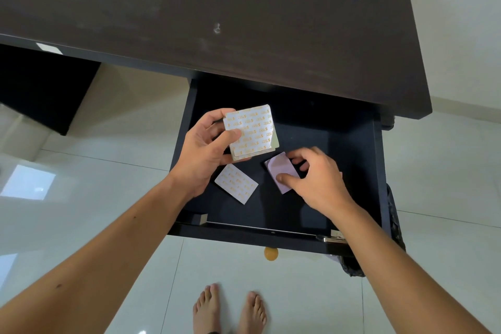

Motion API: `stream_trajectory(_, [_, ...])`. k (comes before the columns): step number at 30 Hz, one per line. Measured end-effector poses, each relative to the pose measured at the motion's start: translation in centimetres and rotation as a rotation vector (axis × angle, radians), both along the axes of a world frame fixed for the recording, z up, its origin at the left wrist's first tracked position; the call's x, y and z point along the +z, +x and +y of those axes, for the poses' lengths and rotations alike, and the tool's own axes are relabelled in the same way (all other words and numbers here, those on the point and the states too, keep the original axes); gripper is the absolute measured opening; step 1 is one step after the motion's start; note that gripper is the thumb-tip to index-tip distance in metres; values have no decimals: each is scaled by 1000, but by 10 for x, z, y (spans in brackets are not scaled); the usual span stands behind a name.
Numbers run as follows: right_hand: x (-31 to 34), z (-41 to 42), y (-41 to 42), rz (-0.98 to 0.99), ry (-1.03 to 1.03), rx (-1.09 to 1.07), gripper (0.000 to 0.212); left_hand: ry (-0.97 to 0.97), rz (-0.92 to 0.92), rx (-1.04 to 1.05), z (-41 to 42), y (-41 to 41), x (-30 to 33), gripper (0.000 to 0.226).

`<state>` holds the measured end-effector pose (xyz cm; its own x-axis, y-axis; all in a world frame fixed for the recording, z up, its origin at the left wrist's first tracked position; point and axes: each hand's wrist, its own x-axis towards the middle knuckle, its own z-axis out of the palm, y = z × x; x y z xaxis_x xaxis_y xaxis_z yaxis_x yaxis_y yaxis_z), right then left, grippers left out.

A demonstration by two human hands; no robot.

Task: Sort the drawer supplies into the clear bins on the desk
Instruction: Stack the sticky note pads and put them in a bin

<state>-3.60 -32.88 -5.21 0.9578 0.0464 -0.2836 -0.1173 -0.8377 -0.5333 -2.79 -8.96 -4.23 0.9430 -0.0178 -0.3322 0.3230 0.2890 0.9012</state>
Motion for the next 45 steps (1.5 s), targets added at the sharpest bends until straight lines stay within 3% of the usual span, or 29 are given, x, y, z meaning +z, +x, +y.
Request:
stream_trajectory(5, [-7, 4, 2, 26, -146, 60, 59, 3, 13, 13, 0, 1, -2, 31])
stream_trajectory(8, [-7, 5, 1, 79, -94, 67, 57, 15, 12, 4, 0, 1, -3, 32])
stream_trajectory(14, [9, -11, -2, 48, 244, -39, 28, -4, 0, 3, 0, 2, -4, 35])
stream_trajectory(19, [40, -31, 5, 12, 739, -249, 39, -31, -3, -13, 0, 2, -3, 38])
stream_trajectory(22, [54, -28, 14, -3, 868, -218, 40, -21, -16, -56, -1, 1, -3, 40])
stream_trajectory(31, [59, 12, 34, 4, 842, -231, 31, -33, -54, -158, -3, -1, -2, 52])
stream_trajectory(45, [43, 27, 31, -142, 481, -280, 25, -50, -68, -175, -3, -2, -2, 53])
